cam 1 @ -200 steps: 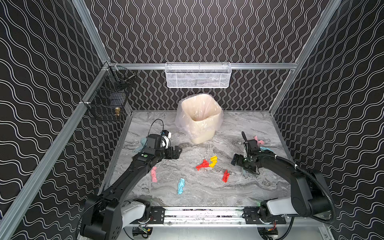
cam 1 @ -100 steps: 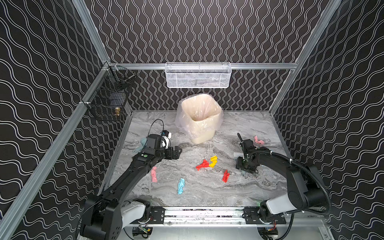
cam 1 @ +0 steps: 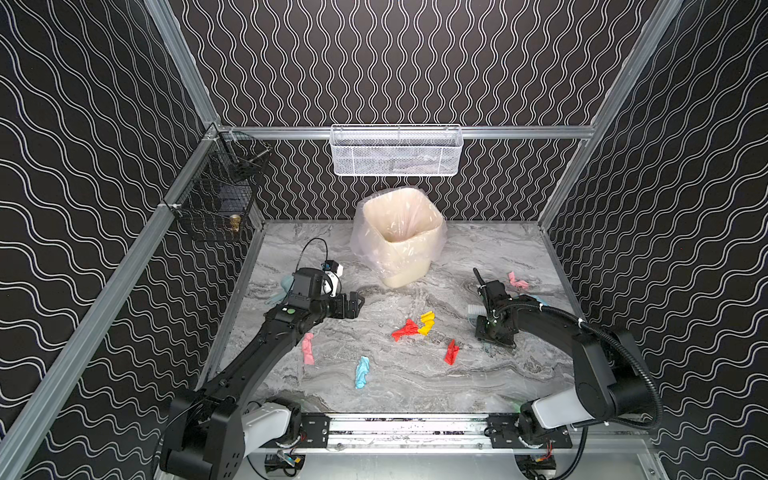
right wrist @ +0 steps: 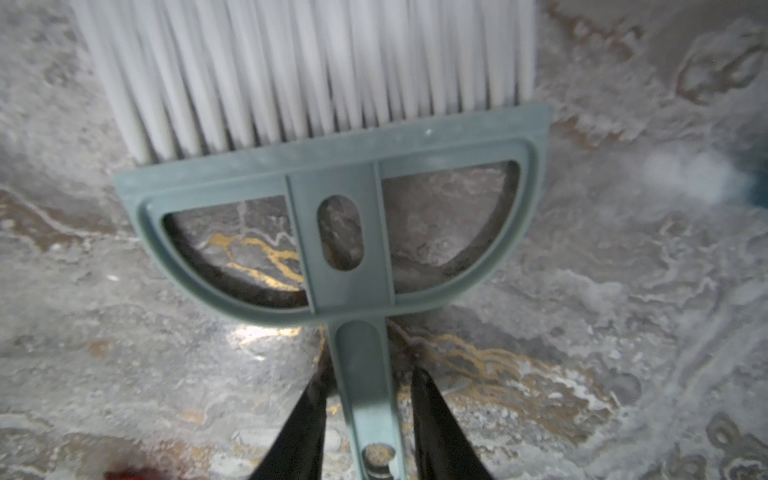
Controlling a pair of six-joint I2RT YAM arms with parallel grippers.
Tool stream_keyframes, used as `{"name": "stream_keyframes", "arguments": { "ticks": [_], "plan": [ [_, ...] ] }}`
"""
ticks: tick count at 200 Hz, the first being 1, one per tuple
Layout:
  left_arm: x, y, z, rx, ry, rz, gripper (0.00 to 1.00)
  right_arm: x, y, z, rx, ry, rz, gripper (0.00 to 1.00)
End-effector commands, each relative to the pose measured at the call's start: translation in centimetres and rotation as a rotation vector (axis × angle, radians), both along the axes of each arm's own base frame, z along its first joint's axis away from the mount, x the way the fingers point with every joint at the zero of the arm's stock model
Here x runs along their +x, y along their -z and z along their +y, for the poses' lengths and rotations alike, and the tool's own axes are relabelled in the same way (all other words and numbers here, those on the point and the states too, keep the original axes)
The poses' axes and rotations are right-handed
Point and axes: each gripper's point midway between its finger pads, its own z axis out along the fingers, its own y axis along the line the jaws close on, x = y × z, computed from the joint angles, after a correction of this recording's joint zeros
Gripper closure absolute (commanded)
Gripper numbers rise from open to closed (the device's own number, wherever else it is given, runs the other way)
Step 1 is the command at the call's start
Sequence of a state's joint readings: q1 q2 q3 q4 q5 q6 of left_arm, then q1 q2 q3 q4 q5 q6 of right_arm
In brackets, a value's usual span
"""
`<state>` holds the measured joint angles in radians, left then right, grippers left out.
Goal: Sweep away the paper scraps from the table
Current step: 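Lower the right gripper and grasp the teal brush handle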
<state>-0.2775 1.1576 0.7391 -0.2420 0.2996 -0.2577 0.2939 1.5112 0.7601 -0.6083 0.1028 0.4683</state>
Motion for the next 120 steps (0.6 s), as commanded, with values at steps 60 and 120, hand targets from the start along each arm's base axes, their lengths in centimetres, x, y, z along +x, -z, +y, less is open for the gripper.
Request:
{"name": "stream_keyframes", "arguments": {
  "ticks": [60, 120],
  "plan": [
    [-0.2, -0.8, -0.6, -0.016, 0.033, -0.003, 0.01, -0.9, 0.6, 0.6, -0.003, -0.038, 0.034, 0.77],
    [-0.7, -1.4, -1.4, -0.039, 0.069, 0.002, 0.01, 0.0, -1.4, 0.8, -0.023, -0.05, -0.032, 0.84]
  ]
}}
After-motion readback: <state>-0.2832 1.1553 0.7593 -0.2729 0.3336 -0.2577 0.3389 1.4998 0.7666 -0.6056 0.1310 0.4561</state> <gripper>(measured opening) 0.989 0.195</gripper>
